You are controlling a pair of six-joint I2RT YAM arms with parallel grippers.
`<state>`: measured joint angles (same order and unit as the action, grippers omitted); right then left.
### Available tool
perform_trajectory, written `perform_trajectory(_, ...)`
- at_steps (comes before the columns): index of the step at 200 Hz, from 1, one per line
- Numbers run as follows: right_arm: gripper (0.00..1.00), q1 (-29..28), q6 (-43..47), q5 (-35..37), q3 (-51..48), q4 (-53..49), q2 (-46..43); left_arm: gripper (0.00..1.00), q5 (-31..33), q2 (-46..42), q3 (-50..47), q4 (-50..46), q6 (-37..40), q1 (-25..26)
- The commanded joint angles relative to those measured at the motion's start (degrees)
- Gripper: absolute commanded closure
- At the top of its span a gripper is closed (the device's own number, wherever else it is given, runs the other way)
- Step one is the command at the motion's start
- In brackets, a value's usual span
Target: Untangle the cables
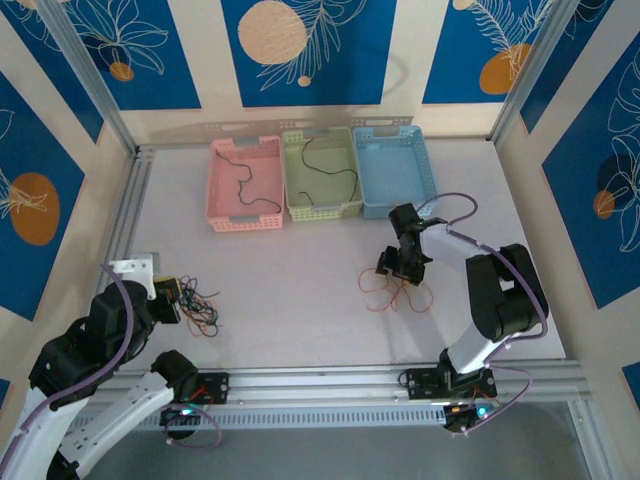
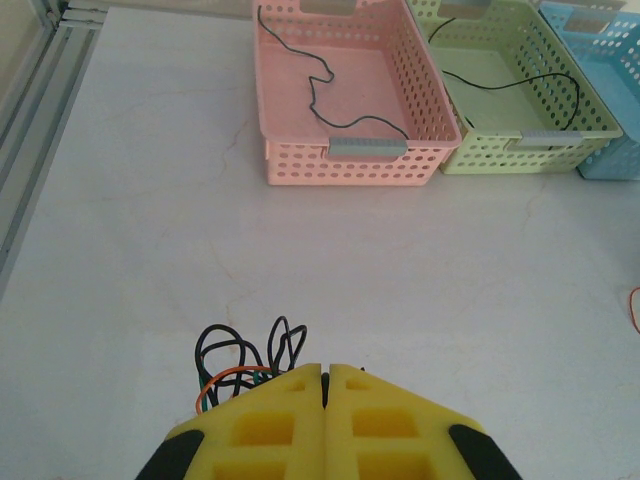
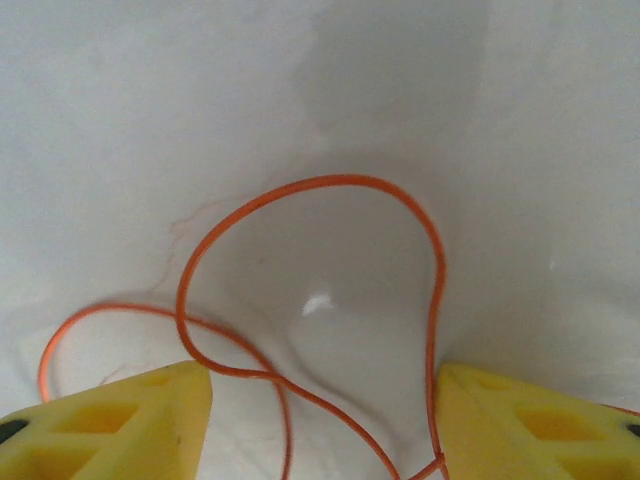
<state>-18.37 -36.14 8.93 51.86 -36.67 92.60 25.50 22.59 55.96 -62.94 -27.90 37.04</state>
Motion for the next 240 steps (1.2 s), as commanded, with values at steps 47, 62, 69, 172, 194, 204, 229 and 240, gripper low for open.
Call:
perform_trajectory(47,0.6,-6.31,0.68,-1.64,2.68,-2.47,-0.75,1.0,-0.06,-0.44,-0.3,1.24,0.88,-0.03)
perform_trajectory(62,0.57,-6.97,0.89,-0.5,3.03,-3.11,-0.36,1.0,-0.02,-0.39,-0.27,1.24,0.79,-0.01)
perform_trajectory(69,0.51,-7.31,1.05,0.37,3.26,-3.53,-0.15,1.0,0.0,-0.44,-0.3,1.24,0.74,-0.02)
perform_trajectory(172,0.4,-7.66,2.96,6.24,3.31,-6.56,2.22,1.0,0.14,-0.53,-0.33,1.28,0.75,-0.01)
perform_trajectory(194,0.4,-7.3,2.89,4.8,2.25,-5.11,2.65,1.0,0.22,-0.67,-0.42,1.24,0.65,0.0)
perform_trajectory(204,0.41,-7.15,3.29,3.58,2.11,-4.61,3.24,1.0,0.2,-0.67,-0.42,1.28,0.65,0.03)
perform_trajectory(229,0.48,-7.04,3.92,2.46,2.12,-4.3,4.2,1.0,0.21,-0.61,-0.42,1.24,0.65,0.02)
perform_trajectory(240,0.54,-7.03,4.06,2.23,2.16,-4.2,4.24,1.0,0.25,-0.62,-0.42,1.29,0.66,-0.01)
